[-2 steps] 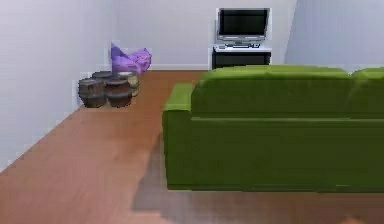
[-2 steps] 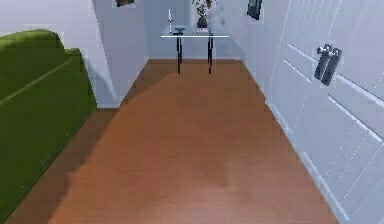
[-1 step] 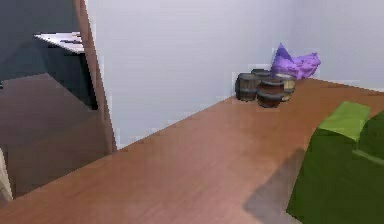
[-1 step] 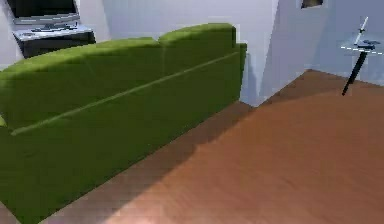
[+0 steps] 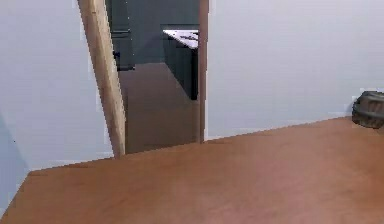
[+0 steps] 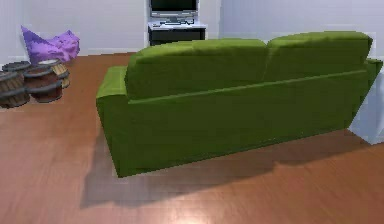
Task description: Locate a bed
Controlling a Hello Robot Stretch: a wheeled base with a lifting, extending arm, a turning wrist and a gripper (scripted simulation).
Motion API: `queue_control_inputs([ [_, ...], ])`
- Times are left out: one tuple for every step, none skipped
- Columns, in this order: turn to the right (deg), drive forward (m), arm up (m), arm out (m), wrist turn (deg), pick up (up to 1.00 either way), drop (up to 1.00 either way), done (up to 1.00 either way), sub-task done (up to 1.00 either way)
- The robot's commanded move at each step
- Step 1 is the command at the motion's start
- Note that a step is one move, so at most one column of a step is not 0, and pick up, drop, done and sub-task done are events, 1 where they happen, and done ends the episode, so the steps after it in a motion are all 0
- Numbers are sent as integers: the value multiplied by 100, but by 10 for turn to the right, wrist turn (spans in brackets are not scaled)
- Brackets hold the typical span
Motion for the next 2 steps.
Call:
queue_control_inputs([
  [-30,0,0,0,0,0,0,0,0],
  [0,100,0,0,0,0,0,0,0],
])
